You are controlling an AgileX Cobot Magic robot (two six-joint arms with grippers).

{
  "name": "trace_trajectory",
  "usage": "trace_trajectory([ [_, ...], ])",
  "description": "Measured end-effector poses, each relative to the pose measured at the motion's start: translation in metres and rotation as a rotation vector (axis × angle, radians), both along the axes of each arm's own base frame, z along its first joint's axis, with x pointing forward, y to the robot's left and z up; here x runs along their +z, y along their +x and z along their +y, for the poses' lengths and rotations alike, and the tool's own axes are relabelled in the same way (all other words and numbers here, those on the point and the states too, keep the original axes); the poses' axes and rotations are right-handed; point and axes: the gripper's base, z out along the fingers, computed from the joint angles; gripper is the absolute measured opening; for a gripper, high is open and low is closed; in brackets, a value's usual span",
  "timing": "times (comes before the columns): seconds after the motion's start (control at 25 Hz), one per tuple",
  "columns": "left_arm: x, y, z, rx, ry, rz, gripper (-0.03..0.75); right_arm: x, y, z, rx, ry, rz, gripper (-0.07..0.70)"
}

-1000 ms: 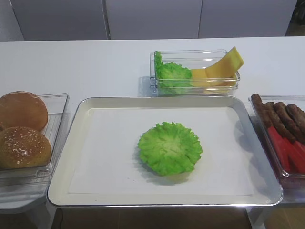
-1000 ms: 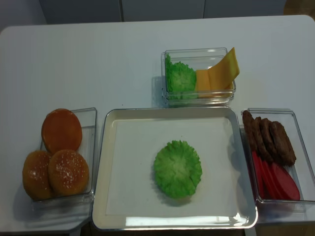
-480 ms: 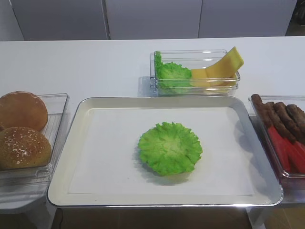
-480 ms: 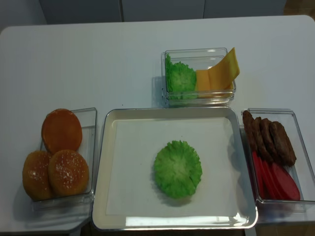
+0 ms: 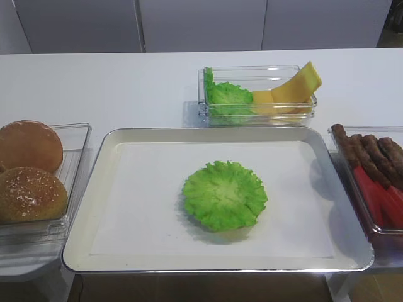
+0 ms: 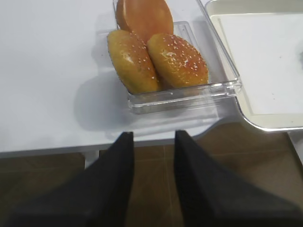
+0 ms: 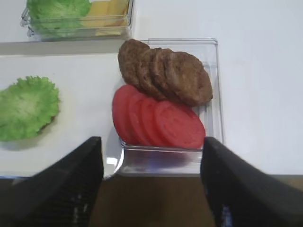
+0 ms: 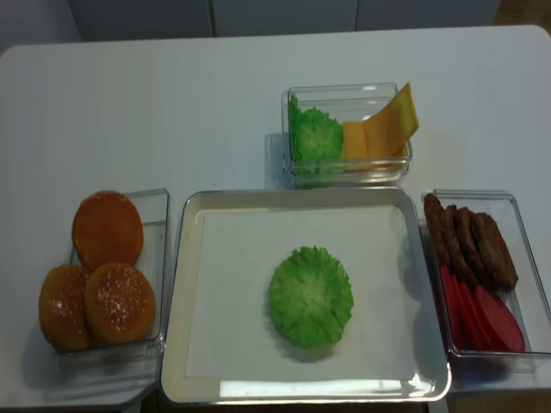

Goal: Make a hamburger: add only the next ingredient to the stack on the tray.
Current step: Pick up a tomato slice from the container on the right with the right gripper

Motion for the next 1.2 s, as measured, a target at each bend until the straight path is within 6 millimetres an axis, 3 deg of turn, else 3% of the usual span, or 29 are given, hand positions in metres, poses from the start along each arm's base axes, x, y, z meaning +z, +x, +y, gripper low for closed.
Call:
trace_trajectory([
  [0.2,0.0,0.0,0.0,0.0,0.0,0.0,0.216,0.025,0.049,0.009,-0.003,0.079,0.131,0.461],
  [0.52,0.0,0.0,0.0,0.0,0.0,0.0,0.216,0.033,0.115,0.026,0.049,0.105,0.278,0.454],
  [0.96,0.0,0.0,0.0,0.0,0.0,0.0,0.216,-0.017,0.163,0.072,0.07,-0.073,0.534,0.453],
  [1.2,0.0,0.0,0.0,0.0,0.0,0.0,0.216,-0.045,0.182,0.083,0.063,-0.146,0.632,0.45],
])
